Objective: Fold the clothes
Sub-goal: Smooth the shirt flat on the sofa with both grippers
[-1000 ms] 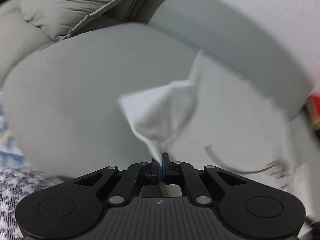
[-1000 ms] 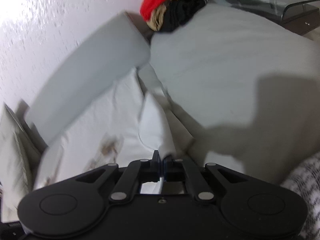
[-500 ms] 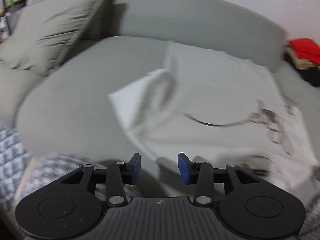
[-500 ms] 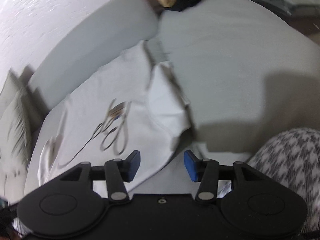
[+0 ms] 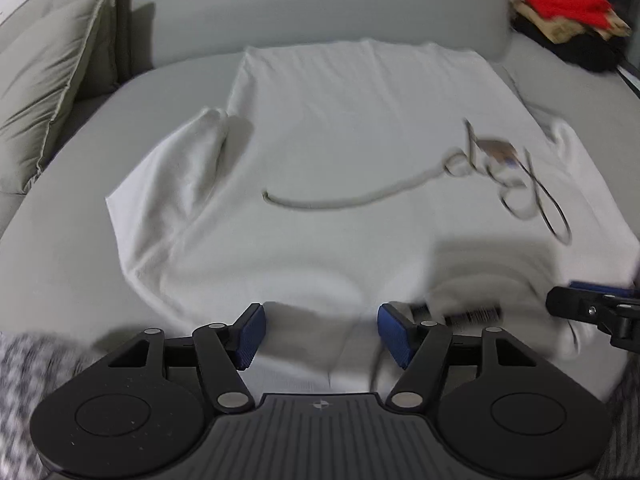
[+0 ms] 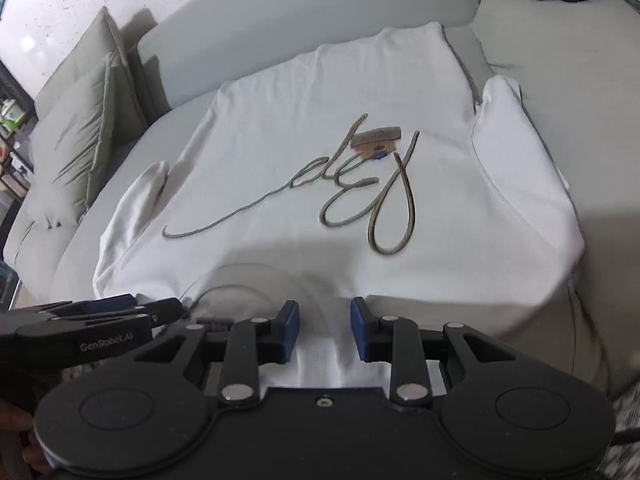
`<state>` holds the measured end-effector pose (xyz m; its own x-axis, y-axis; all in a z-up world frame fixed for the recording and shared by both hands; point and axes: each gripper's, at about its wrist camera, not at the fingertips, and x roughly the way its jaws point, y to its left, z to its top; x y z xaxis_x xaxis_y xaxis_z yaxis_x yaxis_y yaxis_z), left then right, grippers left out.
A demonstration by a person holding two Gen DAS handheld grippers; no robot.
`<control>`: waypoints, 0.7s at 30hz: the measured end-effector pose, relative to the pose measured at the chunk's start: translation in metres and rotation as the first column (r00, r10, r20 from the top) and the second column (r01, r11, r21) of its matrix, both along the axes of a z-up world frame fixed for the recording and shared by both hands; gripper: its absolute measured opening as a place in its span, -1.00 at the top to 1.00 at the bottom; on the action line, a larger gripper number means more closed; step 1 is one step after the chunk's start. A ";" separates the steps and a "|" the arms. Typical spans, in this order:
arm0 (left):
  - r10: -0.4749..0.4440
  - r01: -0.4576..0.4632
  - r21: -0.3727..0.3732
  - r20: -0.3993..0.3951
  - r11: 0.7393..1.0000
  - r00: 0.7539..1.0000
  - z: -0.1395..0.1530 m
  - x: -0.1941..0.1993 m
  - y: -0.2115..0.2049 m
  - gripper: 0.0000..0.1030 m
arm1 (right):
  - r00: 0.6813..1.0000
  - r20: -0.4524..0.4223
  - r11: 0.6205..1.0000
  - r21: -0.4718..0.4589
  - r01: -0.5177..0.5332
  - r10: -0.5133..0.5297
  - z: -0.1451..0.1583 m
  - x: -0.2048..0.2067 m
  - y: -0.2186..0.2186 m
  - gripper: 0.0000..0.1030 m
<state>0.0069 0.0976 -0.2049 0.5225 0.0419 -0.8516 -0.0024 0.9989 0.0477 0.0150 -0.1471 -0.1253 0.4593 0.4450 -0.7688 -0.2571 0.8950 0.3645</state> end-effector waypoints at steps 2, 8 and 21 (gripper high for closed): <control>-0.026 0.024 -0.034 -0.078 0.999 0.997 0.002 -0.013 0.002 -0.18 | 0.999 -0.011 0.999 0.001 -0.039 0.039 0.004 -0.014 -0.007 0.45; -0.024 0.026 -0.051 0.038 0.998 0.999 0.023 -0.020 0.003 -0.17 | 0.995 -0.020 0.985 0.145 0.098 -0.096 0.027 -0.018 -0.064 0.10; -0.085 0.086 -0.086 0.017 0.993 0.996 0.003 0.030 -0.036 -0.26 | 0.827 -0.201 0.804 0.200 0.560 -0.526 -0.019 0.074 -0.170 0.46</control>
